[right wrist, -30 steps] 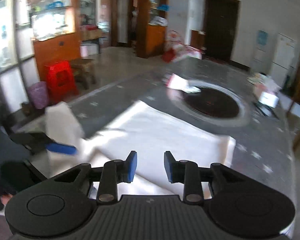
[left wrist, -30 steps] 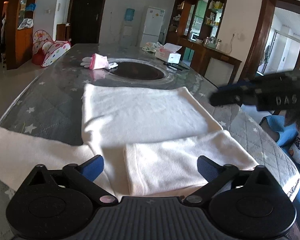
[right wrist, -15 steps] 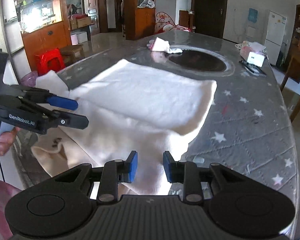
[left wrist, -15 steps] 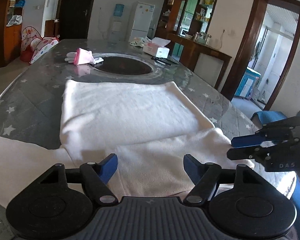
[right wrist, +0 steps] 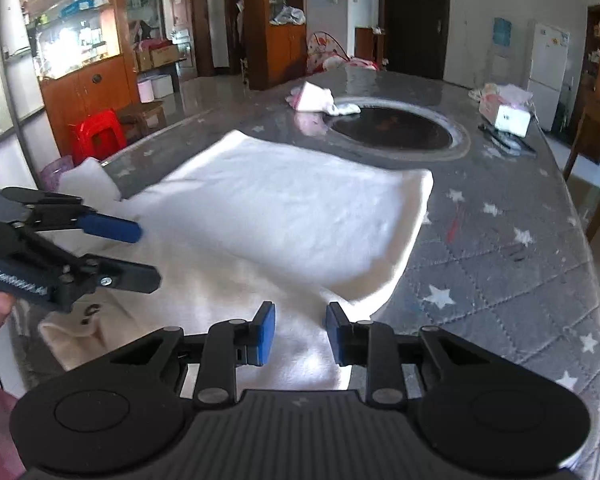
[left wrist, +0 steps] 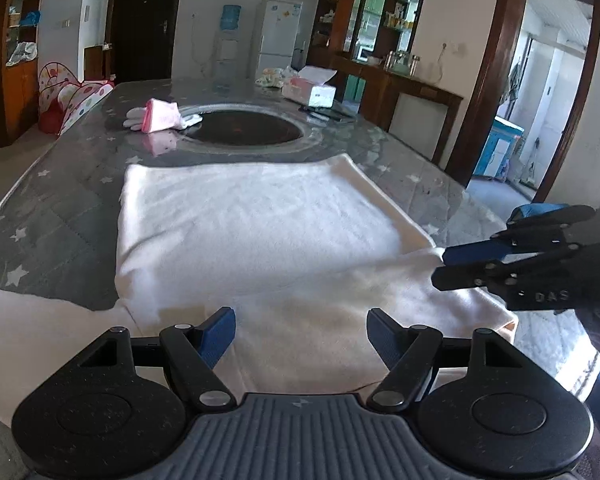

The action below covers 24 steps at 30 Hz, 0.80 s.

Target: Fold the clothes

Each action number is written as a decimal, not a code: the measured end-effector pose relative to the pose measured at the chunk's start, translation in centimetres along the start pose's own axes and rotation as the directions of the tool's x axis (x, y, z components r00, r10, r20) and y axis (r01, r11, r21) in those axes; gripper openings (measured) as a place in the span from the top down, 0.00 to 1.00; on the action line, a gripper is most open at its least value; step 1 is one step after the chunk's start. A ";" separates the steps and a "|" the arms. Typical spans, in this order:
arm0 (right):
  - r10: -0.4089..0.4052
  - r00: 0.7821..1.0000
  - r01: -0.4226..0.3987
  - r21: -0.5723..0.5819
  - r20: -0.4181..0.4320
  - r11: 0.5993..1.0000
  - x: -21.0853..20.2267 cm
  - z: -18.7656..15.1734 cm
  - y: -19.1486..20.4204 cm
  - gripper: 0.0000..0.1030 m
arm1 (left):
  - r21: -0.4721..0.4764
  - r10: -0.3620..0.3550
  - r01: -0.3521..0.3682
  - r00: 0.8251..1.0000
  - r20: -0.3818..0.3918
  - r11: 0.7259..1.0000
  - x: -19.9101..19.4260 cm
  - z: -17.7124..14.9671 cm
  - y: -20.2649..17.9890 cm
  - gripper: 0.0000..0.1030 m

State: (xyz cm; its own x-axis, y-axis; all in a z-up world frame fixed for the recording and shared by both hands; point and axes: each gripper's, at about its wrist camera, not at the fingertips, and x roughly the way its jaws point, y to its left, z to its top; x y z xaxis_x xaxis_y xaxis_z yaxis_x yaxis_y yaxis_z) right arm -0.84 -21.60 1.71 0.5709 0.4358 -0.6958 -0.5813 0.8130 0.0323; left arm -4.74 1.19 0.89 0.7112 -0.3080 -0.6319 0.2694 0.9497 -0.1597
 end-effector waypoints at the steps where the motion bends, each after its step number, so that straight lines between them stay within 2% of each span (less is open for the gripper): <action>1: -0.001 1.000 0.001 0.011 -0.002 1.000 0.3 -0.1 -0.2 0.74 | 0.002 0.002 -0.002 1.000 0.004 1.000 0.0 -0.1 0.1 0.26; 7: -0.012 1.000 0.012 -0.007 0.020 1.000 -0.4 -0.1 0.5 0.71 | -0.009 -0.003 0.004 1.000 0.019 1.000 -0.5 -0.1 0.4 0.26; 9: -0.014 0.999 0.015 -0.026 0.029 1.000 -0.8 0.0 1.0 0.64 | -0.013 -0.004 0.004 1.000 0.025 1.000 -0.8 -0.3 0.5 0.26; 17: -0.001 1.000 0.002 -0.114 0.006 0.993 -0.1 -1.1 3.7 0.54 | -0.012 0.020 -0.020 1.000 0.022 1.000 -1.5 -1.8 1.0 0.26; 21: -0.009 1.000 0.010 -0.131 0.008 0.991 -0.1 -1.4 4.3 0.48 | -0.018 0.026 -0.025 0.998 0.049 1.000 -2.5 -1.9 1.3 0.26; 24: -0.003 1.000 0.005 -0.131 0.019 0.991 -0.4 -1.2 4.6 0.44 | -0.054 0.062 -0.058 0.995 0.077 0.997 -3.5 -1.8 2.2 0.23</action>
State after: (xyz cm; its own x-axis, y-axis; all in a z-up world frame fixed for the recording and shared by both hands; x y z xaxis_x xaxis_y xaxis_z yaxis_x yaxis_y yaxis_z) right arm -4.47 -18.52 1.26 0.5837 0.4409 -0.6819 -0.6493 0.7577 -0.0659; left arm -7.81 4.45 1.43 0.7746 -0.2519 -0.5801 0.1920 0.9676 -0.1638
